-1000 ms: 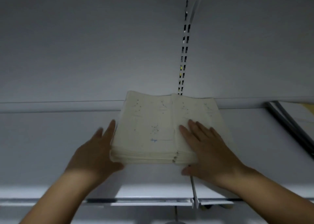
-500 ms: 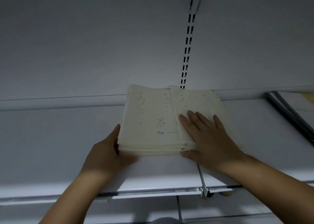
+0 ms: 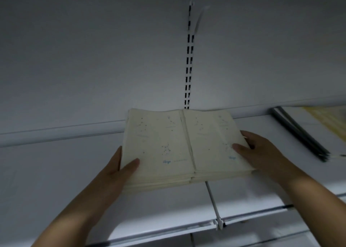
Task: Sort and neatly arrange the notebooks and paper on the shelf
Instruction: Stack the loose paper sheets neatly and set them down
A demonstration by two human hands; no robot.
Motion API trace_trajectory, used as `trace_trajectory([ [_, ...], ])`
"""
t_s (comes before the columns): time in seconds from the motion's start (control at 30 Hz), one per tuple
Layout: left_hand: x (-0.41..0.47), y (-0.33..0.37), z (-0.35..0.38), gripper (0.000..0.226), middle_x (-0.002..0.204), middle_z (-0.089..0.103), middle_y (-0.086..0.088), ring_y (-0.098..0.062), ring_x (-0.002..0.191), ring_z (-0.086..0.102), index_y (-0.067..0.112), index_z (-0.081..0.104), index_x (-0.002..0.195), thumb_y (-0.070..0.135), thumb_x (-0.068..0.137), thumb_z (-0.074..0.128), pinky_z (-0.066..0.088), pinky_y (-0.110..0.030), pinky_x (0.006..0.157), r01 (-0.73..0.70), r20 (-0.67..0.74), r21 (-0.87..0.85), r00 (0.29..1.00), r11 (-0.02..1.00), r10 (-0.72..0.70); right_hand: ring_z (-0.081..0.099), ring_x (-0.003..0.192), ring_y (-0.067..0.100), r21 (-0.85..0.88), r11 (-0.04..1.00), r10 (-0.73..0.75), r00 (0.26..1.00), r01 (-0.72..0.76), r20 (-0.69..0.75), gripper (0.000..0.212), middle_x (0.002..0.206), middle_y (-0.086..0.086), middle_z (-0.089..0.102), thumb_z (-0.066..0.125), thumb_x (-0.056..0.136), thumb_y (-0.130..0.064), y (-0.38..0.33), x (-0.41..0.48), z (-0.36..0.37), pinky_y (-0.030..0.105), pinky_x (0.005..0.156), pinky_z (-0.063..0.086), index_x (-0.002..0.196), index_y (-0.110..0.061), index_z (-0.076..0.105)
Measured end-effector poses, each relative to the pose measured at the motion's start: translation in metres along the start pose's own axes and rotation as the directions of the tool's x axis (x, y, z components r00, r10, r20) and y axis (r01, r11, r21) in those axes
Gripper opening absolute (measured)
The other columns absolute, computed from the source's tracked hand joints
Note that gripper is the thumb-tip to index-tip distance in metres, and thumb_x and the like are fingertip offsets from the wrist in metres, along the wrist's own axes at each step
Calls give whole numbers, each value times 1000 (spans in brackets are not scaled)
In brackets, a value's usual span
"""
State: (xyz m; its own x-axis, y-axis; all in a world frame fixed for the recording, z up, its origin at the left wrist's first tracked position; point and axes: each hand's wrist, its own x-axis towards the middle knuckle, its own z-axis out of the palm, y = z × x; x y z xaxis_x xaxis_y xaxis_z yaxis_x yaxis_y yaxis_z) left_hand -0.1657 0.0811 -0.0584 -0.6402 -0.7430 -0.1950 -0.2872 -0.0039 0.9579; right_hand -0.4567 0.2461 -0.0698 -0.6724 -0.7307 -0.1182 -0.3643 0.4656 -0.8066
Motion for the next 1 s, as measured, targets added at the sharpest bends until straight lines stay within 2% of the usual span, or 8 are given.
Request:
trace_trajectory([
  [0.1, 1, 1, 1, 51, 127, 60, 22, -6, 119, 54, 44, 44, 133, 39, 84, 58, 33, -41, 112, 30, -18, -54, 999, 998, -31, 55, 78, -3, -58, 998, -13, 998, 9, -65, 30, 98, -7, 63, 63, 85, -25, 0, 2, -2, 16, 62, 41, 114, -31, 57],
  [0.2, -1, 1, 0, 69, 135, 52, 23, -7, 125, 49, 47, 38, 136, 54, 70, 57, 29, -42, 115, 70, -52, -51, 996, 996, -72, 57, 74, 9, -133, 991, -20, 989, 0, -149, 30, 88, -6, 61, 67, 81, -22, -3, 3, -13, 27, 66, 44, 104, -34, 52],
  [0.4, 5, 5, -3, 62, 138, 50, 20, -10, 127, 47, 45, 39, 136, 46, 77, 60, 30, -42, 113, 108, -34, -148, 993, 983, -115, 60, 92, 24, 168, 978, 148, 978, -123, -149, 33, 94, -3, 61, 60, 86, -6, 4, 1, -29, 39, 83, 46, 108, -30, 59],
  [0.5, 16, 8, 0, 54, 123, 64, 12, -16, 114, 58, 43, 55, 120, 46, 66, 61, 39, -46, 107, 122, -51, -176, 990, 977, -132, 59, 87, 21, 208, 965, 187, 974, -158, -130, 33, 103, 3, 62, 61, 85, -11, 4, 9, -19, 34, 79, 45, 117, -22, 60],
  [0.57, 22, 9, 2, 37, 117, 68, 4, -23, 107, 62, 33, 58, 119, 35, 83, 55, 46, -46, 97, 172, -71, -290, 977, 942, -200, 58, 84, 19, 239, 956, 200, 975, -172, -99, 34, 104, 0, 60, 59, 86, -12, -2, 13, -14, 33, 77, 45, 118, -22, 58],
  [0.7, 31, 11, 9, 26, 80, 78, -2, -24, 77, 70, 21, 65, 104, 22, 93, 42, 50, -35, 66, 216, -70, -428, 960, 878, -271, 64, 75, 17, 267, 959, 103, 995, -97, -10, 43, 81, -11, 68, 47, 84, 5, -12, 13, -6, 30, 66, 49, 81, -34, 64],
  [0.83, 35, 8, 11, 30, 78, 77, -3, -28, 81, 66, 17, 63, 115, 22, 92, 43, 51, -35, 62, 194, -99, -513, 954, 836, -282, 71, 78, 9, 333, 943, -1, 998, -20, 62, 55, 86, -13, 76, 44, 82, 11, -6, 12, 1, 31, 66, 51, 91, -38, 67],
  [1.0, 34, 7, 11, 26, 71, 77, -4, -21, 57, 72, 16, 65, 102, 21, 92, 41, 55, -28, 45, 184, -90, -525, 959, 831, -269, 70, 84, 13, 344, 938, 0, 994, -37, 106, 54, 91, -13, 75, 44, 83, 6, -1, 17, 1, 35, 72, 53, 99, -41, 66],
])
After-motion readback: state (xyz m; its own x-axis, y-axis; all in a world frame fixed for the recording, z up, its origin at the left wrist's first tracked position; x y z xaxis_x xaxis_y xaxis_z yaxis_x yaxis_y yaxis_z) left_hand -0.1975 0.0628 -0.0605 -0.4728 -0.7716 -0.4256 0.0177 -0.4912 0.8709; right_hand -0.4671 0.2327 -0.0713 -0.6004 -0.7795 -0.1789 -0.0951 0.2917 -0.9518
